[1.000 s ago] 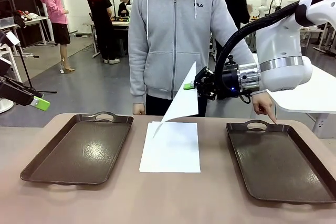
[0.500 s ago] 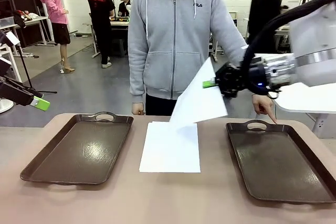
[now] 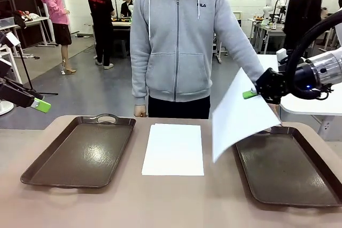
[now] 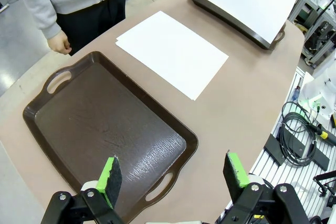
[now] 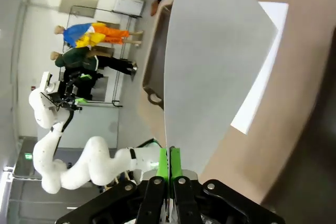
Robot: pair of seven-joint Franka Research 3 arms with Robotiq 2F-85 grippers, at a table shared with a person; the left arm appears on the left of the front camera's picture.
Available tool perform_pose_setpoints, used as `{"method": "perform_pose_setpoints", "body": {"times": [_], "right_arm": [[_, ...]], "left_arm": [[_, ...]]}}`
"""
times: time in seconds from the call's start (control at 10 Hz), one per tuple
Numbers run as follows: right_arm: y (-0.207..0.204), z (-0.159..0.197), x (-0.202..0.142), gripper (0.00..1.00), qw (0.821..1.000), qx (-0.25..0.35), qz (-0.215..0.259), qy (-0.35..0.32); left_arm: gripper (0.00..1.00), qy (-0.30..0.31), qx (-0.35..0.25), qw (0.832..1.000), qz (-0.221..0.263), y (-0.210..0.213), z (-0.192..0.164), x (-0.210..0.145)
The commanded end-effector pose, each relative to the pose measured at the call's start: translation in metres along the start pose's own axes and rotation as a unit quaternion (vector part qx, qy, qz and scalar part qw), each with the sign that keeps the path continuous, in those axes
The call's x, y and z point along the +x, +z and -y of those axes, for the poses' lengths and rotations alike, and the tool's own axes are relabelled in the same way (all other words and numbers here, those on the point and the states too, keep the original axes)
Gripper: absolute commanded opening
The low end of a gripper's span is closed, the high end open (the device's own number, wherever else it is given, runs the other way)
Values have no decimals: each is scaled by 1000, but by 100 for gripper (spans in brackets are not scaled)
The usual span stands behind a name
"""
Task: Sort the A4 documents.
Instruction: Place the A4 Paper in the designated Handle tray.
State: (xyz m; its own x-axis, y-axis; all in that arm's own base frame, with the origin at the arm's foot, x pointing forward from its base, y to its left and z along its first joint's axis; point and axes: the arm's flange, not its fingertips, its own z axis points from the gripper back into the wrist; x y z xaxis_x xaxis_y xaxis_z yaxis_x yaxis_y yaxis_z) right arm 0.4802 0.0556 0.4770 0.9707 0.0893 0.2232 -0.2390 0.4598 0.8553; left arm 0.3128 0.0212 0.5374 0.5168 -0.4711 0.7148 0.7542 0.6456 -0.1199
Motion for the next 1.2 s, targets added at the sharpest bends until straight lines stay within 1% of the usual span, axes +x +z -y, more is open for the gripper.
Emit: {"method": "perform_pose_setpoints", "body": {"times": [0.0, 0.2, 0.4, 0.6, 0.8, 0.9, 1.1], "right_arm": [[6, 17, 12, 1, 999, -22, -31, -21], [11, 46, 11, 1, 998, -22, -50, -31], [20, 75, 11, 1, 997, -14, -55, -50], [32, 90, 11, 1, 997, -11, -71, -32], [43, 100, 8, 1, 996, -42, -79, -25], [46, 107, 7, 1, 995, -52, -78, -25], [50, 122, 6, 1, 996, -62, -56, -29]], "left_arm": [[100, -9, -7, 1000, 7, 0, -2, -1], [100, -9, -7, 1000, 7, 0, -2, -1], [100, -9, -7, 1000, 7, 0, -2, -1], [100, -9, -7, 1000, 7, 0, -2, -1], [100, -9, -7, 1000, 7, 0, -2, -1], [100, -9, -7, 1000, 7, 0, -2, -1], [100, -9, -7, 1000, 7, 0, -2, -1]]}}
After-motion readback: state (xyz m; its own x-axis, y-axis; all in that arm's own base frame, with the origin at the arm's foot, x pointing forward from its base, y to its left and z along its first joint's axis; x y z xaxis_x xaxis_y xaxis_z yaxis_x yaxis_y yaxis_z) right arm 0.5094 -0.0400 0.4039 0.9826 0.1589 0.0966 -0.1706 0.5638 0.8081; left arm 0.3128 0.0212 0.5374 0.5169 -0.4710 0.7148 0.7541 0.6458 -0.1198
